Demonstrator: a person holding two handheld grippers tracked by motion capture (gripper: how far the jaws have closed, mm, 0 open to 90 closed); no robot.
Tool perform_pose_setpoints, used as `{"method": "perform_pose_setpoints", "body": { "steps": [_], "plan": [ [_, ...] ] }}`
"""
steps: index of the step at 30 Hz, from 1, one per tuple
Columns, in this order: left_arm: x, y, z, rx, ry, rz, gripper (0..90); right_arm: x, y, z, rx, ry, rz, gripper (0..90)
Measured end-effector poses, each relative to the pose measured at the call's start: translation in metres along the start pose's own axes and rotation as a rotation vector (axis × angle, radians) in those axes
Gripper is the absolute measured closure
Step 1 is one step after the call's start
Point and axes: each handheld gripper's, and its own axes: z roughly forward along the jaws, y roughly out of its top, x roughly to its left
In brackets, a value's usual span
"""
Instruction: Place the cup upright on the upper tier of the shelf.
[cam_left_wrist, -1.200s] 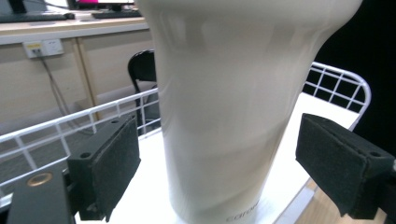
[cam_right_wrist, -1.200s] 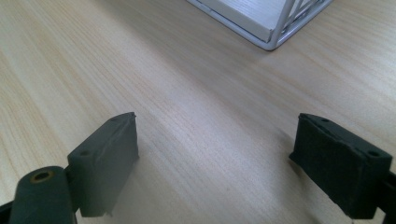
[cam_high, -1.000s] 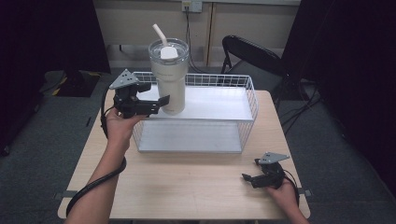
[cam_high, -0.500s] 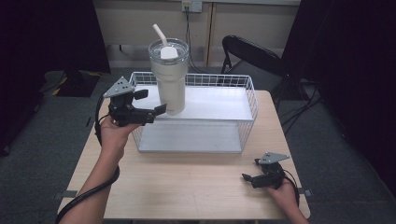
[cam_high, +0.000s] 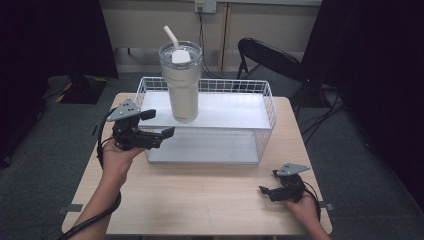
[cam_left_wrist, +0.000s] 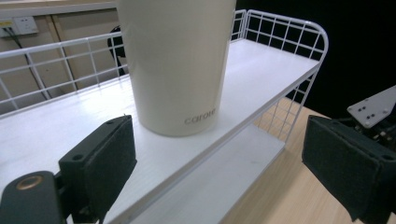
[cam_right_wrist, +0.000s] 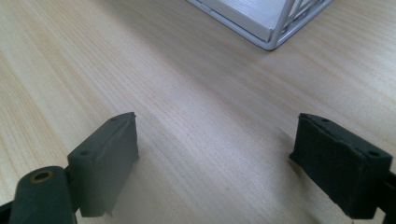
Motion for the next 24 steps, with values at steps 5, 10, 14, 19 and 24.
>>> {"method": "perform_pose_setpoints", "body": {
  "steps": [5, 10, 14, 19, 24],
  "plan": [
    [-0.001, -0.01, -0.003, 0.002, -0.012, -0.009, 9.5, 0.0, 0.0, 0.0, 0.0, 0.0, 0.0, 13.5],
    [-0.002, -0.022, -0.006, 0.01, -0.013, -0.007, 9.5, 0.0, 0.0, 0.0, 0.0, 0.0, 0.0, 13.5],
    [-0.001, -0.031, -0.007, 0.013, -0.017, -0.011, 9.5, 0.0, 0.0, 0.0, 0.0, -0.001, 0.002, 13.5],
    [-0.001, -0.044, -0.008, 0.027, -0.014, -0.002, 9.3, 0.0, 0.0, 0.0, -0.001, -0.002, 0.004, 13.5],
    [0.0, -0.057, -0.007, 0.046, -0.023, -0.011, 9.2, 0.0, 0.0, 0.0, -0.002, -0.003, 0.005, 13.5]
  ]
}}
